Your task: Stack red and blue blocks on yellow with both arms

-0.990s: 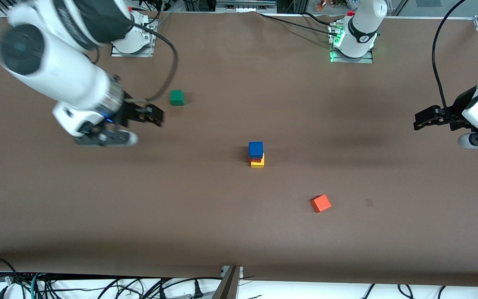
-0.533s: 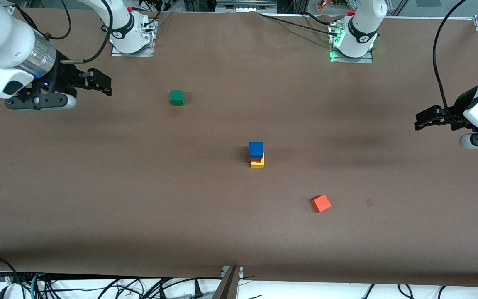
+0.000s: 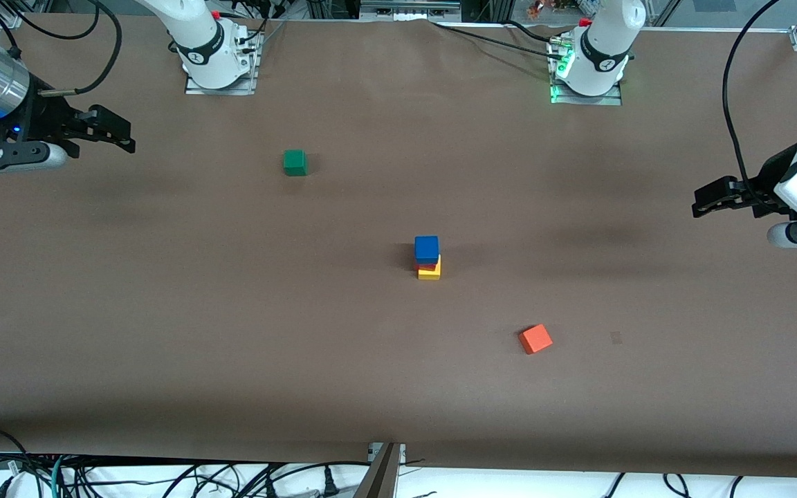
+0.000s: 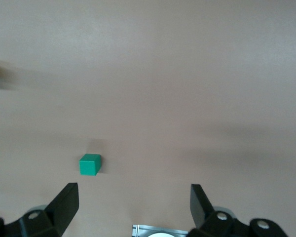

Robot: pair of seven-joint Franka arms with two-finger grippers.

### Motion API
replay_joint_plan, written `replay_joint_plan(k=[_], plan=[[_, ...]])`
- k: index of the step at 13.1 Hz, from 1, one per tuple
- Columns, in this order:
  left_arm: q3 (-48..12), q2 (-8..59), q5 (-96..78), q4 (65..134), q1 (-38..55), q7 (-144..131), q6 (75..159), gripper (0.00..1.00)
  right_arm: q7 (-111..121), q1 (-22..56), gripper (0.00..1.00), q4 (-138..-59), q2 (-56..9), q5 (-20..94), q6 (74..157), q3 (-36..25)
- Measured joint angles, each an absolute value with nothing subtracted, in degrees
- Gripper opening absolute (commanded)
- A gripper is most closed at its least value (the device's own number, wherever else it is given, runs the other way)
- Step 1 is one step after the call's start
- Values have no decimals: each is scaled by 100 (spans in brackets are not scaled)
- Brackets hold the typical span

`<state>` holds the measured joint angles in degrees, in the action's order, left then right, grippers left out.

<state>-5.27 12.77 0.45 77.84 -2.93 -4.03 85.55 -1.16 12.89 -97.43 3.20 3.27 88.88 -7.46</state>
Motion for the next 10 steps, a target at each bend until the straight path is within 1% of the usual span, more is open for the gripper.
replay_joint_plan(k=[6, 10], plan=[[-525, 1277, 45, 7784, -297, -403, 8555, 100, -118, 1370, 100, -9645, 361, -38, 8958, -497], [-525, 1277, 45, 7784, -297, -403, 8555, 100, -119, 1385, 100, -9565, 359, -73, 8952, -458]])
